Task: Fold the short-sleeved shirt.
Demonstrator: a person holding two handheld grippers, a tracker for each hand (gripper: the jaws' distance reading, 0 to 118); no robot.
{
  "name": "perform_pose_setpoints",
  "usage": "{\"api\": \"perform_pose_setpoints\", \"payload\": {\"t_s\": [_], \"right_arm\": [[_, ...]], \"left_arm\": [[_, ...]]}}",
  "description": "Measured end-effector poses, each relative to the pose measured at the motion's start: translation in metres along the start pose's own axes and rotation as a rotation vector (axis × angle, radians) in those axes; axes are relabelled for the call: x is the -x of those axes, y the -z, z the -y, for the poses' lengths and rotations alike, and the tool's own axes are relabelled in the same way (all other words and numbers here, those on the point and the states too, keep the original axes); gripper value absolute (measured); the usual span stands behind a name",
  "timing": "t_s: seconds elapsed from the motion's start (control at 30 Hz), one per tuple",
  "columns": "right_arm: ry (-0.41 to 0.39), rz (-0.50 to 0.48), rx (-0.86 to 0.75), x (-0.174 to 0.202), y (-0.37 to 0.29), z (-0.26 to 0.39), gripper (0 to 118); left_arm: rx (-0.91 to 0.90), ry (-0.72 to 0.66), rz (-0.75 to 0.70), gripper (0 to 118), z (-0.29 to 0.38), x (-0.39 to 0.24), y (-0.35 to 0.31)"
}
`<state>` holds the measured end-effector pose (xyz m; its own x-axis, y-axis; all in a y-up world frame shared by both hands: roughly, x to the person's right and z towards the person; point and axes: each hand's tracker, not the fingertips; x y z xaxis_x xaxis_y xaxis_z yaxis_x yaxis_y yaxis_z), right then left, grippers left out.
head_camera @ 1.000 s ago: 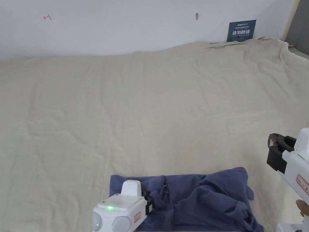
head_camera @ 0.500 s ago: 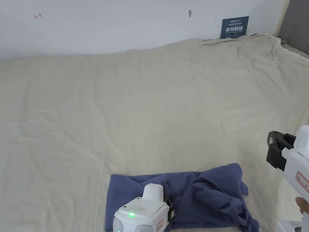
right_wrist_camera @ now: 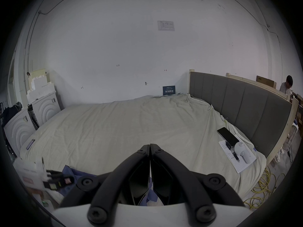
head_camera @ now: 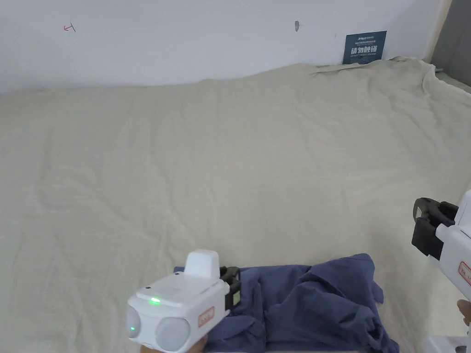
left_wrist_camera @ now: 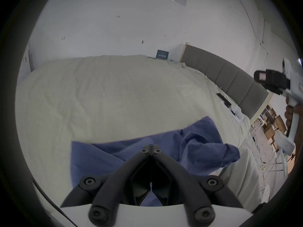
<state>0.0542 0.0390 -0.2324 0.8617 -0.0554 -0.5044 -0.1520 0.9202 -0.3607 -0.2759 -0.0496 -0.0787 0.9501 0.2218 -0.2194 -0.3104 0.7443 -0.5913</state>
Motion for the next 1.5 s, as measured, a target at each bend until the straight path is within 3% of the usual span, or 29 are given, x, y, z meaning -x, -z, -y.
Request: {"api": "perform_pose_setpoints", "payload": {"t_s": [0.17, 0.3, 0.37, 0.43, 0.5, 0.53, 0.6, 0.87, 1.03, 1.13, 1.3, 1.5], "right_arm": [[-0.008, -0.008, -0.006, 0.004, 0.001, -0.003, 0], [-0.011, -0.008, -0.003, 0.007, 0.002, -0.005, 0], [-0.012, -0.009, 0.0, 0.009, 0.003, -0.005, 0], [-0.017, -0.012, 0.005, 0.012, 0.004, -0.005, 0], [-0.019, -0.015, 0.009, 0.015, 0.005, -0.004, 0], [-0.02, -0.018, 0.011, 0.016, 0.005, -0.004, 0], [-0.022, -0.021, 0.015, 0.017, 0.007, -0.003, 0], [-0.026, -0.019, 0.034, 0.018, 0.008, 0.0, 0], [-0.023, -0.01, 0.043, 0.014, 0.01, 0.004, 0], [-0.022, -0.006, 0.05, 0.013, 0.011, 0.005, 0], [-0.018, -0.006, 0.05, 0.012, 0.012, 0.005, 0], [-0.023, -0.014, 0.042, 0.014, 0.013, 0.0, 0]], "left_arm": [[0.021, -0.068, 0.0, 0, -0.02, 0.047, -0.022], [0.093, -0.205, 0.014, 0, -0.02, 0.097, -0.024], [0.11, -0.261, 0.027, 6, -0.015, 0.116, -0.024], [0.139, -0.345, 0.027, 34, -0.007, 0.141, -0.017], [0.171, -0.413, 0.07, 87, 0.002, 0.157, -0.01], [0.192, -0.435, 0.075, 103, 0.007, 0.163, -0.004], [0.189, -0.449, 0.121, 112, 0.015, 0.17, 0.002], [0.269, -0.462, 0.162, 107, 0.037, 0.17, 0.033], [0.28, -0.43, 0.17, 82, 0.04, 0.167, 0.039], [0.3, -0.444, 0.175, 50, 0.038, 0.167, 0.045], [0.305, -0.443, 0.182, 15, 0.04, 0.168, 0.043], [0.289, -0.379, 0.133, 8, 0.032, 0.157, 0.026]]}}
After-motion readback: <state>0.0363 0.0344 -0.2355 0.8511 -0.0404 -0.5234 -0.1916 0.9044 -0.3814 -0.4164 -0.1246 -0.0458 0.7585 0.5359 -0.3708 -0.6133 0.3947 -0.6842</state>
